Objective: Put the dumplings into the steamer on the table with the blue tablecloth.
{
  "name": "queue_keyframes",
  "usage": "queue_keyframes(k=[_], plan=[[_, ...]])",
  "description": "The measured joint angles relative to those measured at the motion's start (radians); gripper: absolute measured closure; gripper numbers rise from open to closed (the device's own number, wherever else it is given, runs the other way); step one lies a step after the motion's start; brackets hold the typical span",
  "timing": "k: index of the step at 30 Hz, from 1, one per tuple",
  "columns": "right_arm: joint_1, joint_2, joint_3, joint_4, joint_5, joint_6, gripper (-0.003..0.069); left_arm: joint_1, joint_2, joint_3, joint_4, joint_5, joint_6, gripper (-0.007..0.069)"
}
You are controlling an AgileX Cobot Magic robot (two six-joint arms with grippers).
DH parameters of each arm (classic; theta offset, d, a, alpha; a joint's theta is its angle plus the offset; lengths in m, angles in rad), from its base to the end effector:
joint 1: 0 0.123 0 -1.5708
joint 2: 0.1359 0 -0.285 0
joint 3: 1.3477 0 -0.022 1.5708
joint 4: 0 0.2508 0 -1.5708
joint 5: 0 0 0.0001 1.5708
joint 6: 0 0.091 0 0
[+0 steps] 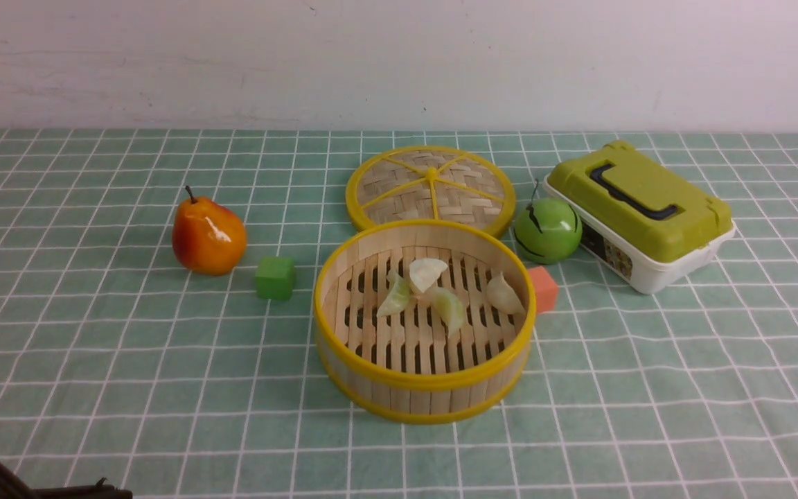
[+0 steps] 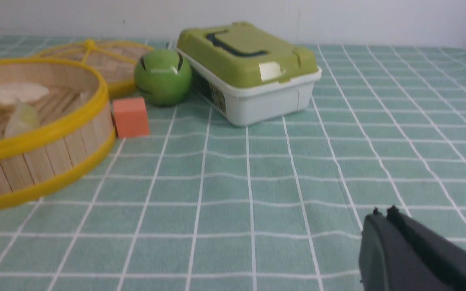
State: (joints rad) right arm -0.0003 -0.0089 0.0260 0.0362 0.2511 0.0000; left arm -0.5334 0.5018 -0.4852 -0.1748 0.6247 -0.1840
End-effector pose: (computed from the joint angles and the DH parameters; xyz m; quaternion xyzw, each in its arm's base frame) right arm 0.0554 0.0008 0.1821 0.0107 0.7680 0.0146 0.6402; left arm 0.0787 -0.0573 0.2852 0.1148 0.8634 -0.2442 0.4263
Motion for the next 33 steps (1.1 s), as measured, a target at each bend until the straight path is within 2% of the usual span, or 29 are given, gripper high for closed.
queue_keyframes(k=[2,7,33], plan=[[0.0,-0.001,0.001,-0.023,0.075,0.014,0.068,0.0,0.0,0.0,0.0,0.0,0.0,0.055],[0.0,-0.002,-0.005,-0.03,0.115,0.027,0.068,0.0,0.0,0.0,0.0,0.001,0.0,0.0545],[0.0,-0.002,-0.007,-0.03,0.125,0.036,0.0678,0.0,-0.012,0.015,0.001,-0.011,0.0,0.0527]])
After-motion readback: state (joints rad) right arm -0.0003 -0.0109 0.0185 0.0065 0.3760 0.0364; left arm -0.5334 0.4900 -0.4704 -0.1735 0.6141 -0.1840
